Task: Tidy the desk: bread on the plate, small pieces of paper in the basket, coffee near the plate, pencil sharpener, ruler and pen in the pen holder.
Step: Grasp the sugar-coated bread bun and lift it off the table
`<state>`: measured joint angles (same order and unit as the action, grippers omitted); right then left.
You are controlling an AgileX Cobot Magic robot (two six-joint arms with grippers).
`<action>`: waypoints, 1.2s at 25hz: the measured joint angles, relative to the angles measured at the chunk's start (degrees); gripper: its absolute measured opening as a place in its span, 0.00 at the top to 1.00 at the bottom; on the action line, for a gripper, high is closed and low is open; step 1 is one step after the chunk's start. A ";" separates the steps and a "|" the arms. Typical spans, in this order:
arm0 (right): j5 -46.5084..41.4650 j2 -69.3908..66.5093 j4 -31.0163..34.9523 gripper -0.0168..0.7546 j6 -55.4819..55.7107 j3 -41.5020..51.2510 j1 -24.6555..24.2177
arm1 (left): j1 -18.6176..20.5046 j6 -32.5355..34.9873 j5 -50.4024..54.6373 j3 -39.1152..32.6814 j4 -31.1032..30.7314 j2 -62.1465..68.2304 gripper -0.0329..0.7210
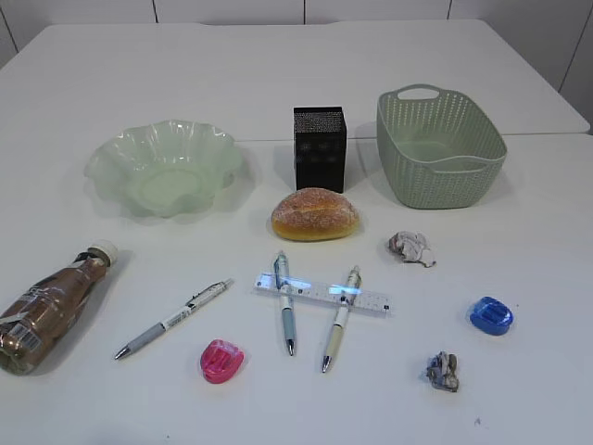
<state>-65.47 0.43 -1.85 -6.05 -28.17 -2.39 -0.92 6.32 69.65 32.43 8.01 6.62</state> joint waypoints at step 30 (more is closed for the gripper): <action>-3.30 -31.85 1.85 0.25 12.01 -9.18 0.00 | -14.09 0.00 1.61 26.35 -9.53 42.52 0.28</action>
<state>-68.77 -31.42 0.00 5.96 -37.35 -2.39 -15.01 6.32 71.26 58.78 -1.51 49.15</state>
